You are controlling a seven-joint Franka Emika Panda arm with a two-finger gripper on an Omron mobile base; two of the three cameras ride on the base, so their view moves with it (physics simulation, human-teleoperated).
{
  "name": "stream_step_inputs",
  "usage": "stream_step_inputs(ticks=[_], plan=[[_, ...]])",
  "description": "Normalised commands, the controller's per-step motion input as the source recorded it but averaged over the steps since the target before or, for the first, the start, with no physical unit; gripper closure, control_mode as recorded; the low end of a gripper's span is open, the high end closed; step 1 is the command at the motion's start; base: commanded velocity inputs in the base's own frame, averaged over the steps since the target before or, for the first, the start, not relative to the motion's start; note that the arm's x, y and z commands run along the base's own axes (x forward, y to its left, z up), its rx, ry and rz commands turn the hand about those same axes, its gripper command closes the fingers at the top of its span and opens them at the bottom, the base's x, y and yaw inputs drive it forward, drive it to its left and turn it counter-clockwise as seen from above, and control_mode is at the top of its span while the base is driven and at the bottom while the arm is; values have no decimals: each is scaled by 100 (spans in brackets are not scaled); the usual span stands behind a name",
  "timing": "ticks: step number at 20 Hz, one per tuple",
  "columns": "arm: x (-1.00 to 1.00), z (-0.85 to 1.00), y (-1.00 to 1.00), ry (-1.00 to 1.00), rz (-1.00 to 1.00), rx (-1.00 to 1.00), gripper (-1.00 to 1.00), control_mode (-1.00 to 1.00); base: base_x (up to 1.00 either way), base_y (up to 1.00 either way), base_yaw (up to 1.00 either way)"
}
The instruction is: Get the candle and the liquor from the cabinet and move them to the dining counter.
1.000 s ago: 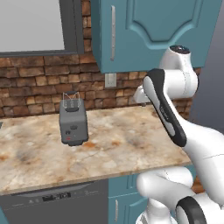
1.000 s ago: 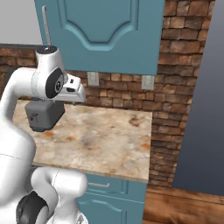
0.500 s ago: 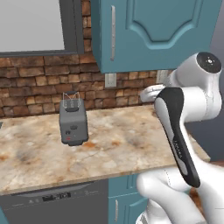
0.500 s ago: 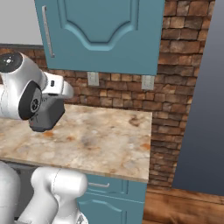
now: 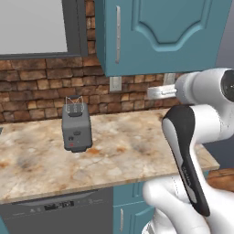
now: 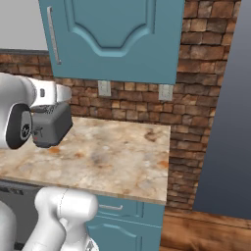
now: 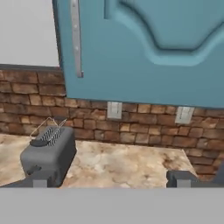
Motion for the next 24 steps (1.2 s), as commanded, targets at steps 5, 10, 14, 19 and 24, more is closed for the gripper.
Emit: stream_step_inputs(ticks=[5,10,14,19,24], plan=[[-14,53,18,-33,0,0,-100,-100,0,0,0],[-32,34,4,-34,0,6,-100,-100,0,0,0],[-43,19,4,-36,0,5,-100,-100,0,0,0],[-6,32,16,-20,0,1,-100,-100,0,0,0],[29,27,4,2,0,0,-100,-100,0,0,0]])
